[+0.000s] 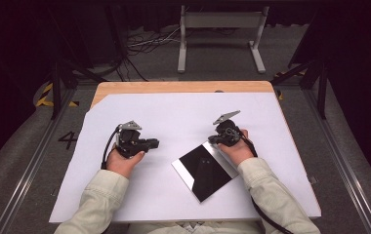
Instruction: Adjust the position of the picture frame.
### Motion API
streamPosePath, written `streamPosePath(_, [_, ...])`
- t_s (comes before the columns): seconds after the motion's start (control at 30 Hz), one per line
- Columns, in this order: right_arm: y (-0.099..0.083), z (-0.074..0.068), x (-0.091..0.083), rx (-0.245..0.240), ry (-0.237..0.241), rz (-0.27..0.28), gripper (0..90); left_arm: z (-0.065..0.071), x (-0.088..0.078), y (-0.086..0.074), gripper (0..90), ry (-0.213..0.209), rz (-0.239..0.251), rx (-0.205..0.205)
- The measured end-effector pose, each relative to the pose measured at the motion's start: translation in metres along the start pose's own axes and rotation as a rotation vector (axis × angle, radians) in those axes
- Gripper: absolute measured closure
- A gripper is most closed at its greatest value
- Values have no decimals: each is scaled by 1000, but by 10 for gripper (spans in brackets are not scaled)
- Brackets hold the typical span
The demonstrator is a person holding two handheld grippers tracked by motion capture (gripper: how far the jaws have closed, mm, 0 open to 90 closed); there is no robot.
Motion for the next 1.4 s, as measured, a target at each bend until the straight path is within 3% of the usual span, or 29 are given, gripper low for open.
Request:
streamPosePath(0.3, [8, -15, 5, -63, 36, -3, 900, -3, 0, -1, 812, 4, -6, -8])
streamPosePath(0.53, [7, -18, 0, -96, 21, 18, 900, -6, -2, -1, 811, 10, -2, -14])
streamPosePath(0.73, [5, -20, -14, -109, 17, 47, 900, -8, -2, -2, 808, 25, 3, -7])
streamPosePath(0.83, [1, -22, -27, -110, 22, 66, 900, -9, -3, -2, 794, 69, 8, 50])
streamPosePath(1.4, [-31, -25, -74, -100, 30, 83, 900, -11, -2, -4, 750, 84, 7, 80])
Point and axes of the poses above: each handheld gripper's, and its own axes: x roughly forward along the jaws, y roughly out of its top, z roughly to its right, the point moved 7 cm from there along x, roughly forward along the jaws, and after that the axes turned 11 degrees about -x, right-handed, at the moved point
